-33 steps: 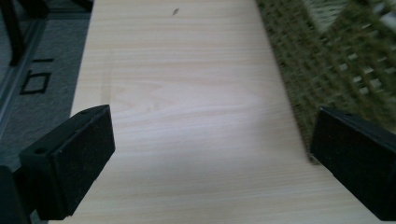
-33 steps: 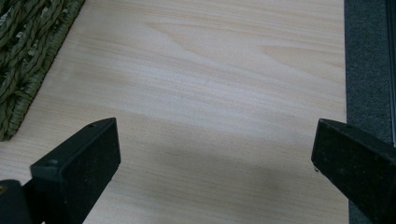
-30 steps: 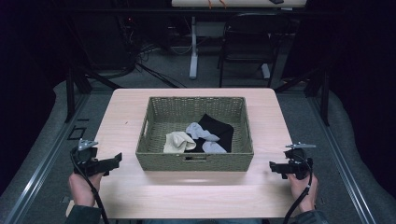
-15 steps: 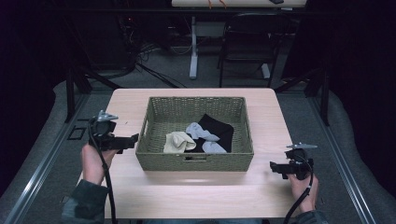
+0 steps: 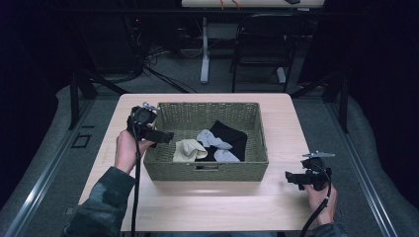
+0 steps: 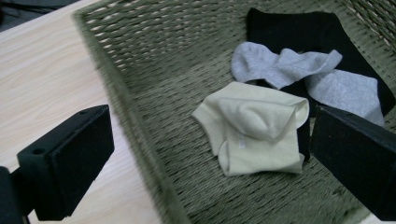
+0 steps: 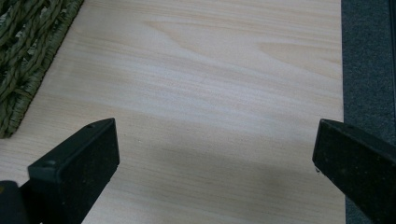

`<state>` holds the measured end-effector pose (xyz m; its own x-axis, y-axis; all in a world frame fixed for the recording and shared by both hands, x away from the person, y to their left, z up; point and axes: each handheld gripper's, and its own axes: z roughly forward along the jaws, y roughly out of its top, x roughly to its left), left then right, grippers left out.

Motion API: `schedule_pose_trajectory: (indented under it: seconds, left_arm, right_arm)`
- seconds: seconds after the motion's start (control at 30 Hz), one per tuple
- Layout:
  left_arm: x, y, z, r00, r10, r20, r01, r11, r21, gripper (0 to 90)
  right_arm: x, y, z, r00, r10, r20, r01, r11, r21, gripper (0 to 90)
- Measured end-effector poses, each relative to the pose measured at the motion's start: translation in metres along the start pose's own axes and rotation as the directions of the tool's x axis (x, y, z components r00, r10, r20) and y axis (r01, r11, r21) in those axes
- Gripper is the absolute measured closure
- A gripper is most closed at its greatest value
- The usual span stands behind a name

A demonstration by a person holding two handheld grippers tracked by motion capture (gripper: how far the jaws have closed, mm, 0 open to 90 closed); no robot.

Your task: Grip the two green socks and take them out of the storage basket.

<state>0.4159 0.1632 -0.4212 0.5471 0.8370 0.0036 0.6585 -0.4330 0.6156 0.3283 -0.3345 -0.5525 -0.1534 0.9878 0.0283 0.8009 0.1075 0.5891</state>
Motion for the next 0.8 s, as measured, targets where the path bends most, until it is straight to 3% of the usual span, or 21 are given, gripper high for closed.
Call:
schedule_pose_trajectory:
  seconds: [0.1,0.27,0.6,0.7,0.73,0.77,0.8]
  left_arm:
    - [-0.006,0.007,0.012,0.9996,0.025,0.015,-0.025,0.9993,0.028,0.0]
    - [-0.017,0.016,0.035,0.9948,0.082,0.06,-0.088,0.9911,0.1,1.6]
    - [-0.031,0.023,0.066,0.9858,0.116,0.121,-0.137,0.974,0.181,6.5]
    - [-0.035,0.025,0.075,0.9831,0.128,0.131,-0.153,0.9658,0.209,8.3]
    - [-0.037,0.026,0.079,0.9802,0.141,0.139,-0.17,0.959,0.227,9.3]
    - [-0.037,0.026,0.079,0.9802,0.141,0.139,-0.17,0.959,0.227,10.3]
    - [-0.04,0.027,0.085,0.9775,0.149,0.15,-0.183,0.9502,0.252,11.8]
  right_arm:
    - [0.0,0.0,0.0,1.0,0.0,-0.001,0.0,1.0,0.001,0.0]
    - [0.0,0.0,0.0,1.0,0.001,0.001,-0.001,1.0,0.003,0.0]
    - [-0.003,0.0,0.0,1.0,0.007,0.003,-0.007,1.0,0.002,0.0]
    - [-0.003,0.0,0.0,1.0,0.006,0.002,-0.006,1.0,0.002,0.0]
    - [-0.003,0.0,0.001,1.0,0.006,0.002,-0.006,1.0,0.002,0.0]
    - [-0.003,0.0,0.0,1.0,0.006,0.002,-0.006,1.0,0.002,0.0]
    - [-0.003,0.0,0.0,0.9999,0.01,0.002,-0.01,1.0,0.002,0.0]
